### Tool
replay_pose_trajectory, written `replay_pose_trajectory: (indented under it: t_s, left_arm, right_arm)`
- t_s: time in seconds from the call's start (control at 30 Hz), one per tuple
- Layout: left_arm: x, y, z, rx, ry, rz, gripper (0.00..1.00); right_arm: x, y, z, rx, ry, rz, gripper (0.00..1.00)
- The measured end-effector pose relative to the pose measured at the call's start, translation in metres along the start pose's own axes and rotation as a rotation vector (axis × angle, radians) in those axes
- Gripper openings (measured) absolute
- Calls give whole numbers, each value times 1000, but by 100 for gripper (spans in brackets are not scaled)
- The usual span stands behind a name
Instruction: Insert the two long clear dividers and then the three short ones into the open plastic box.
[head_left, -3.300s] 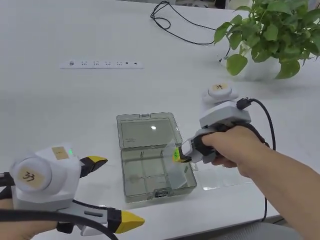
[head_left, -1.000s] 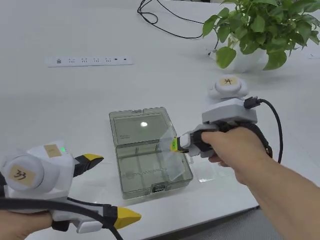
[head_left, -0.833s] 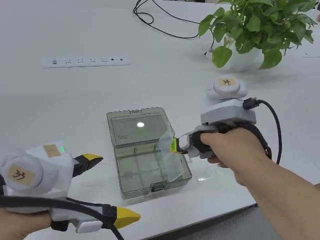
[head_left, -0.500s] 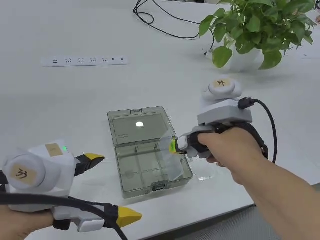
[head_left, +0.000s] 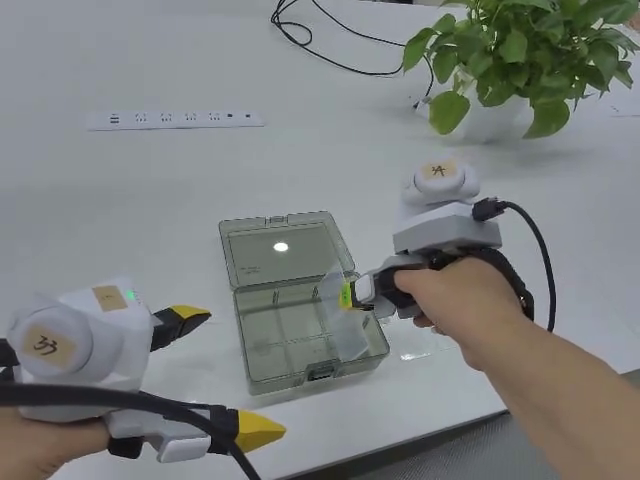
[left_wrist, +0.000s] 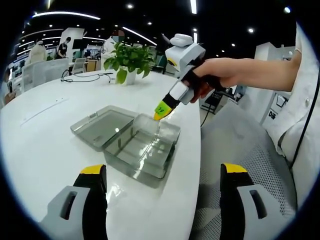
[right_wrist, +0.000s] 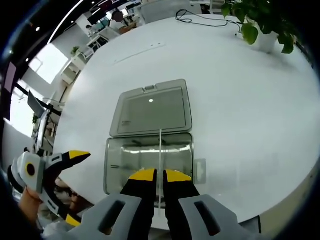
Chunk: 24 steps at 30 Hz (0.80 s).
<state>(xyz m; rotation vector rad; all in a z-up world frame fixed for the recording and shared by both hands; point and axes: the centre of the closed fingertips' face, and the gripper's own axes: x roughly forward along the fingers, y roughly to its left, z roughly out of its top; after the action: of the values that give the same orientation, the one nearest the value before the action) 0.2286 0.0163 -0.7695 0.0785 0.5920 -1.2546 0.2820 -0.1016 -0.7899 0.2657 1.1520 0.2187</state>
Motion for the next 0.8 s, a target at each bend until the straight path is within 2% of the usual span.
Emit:
replay_pose_trajectory:
  t_s: [0.43,0.8]
  left_arm:
    - [-1,1,-3,-9,2,3,96]
    - [-1,0,-3,-12,4,10,96]
  right_arm:
    - [6,-2,2,-12,8,-3,6]
    - [7,3,0,-78,35,2,7]
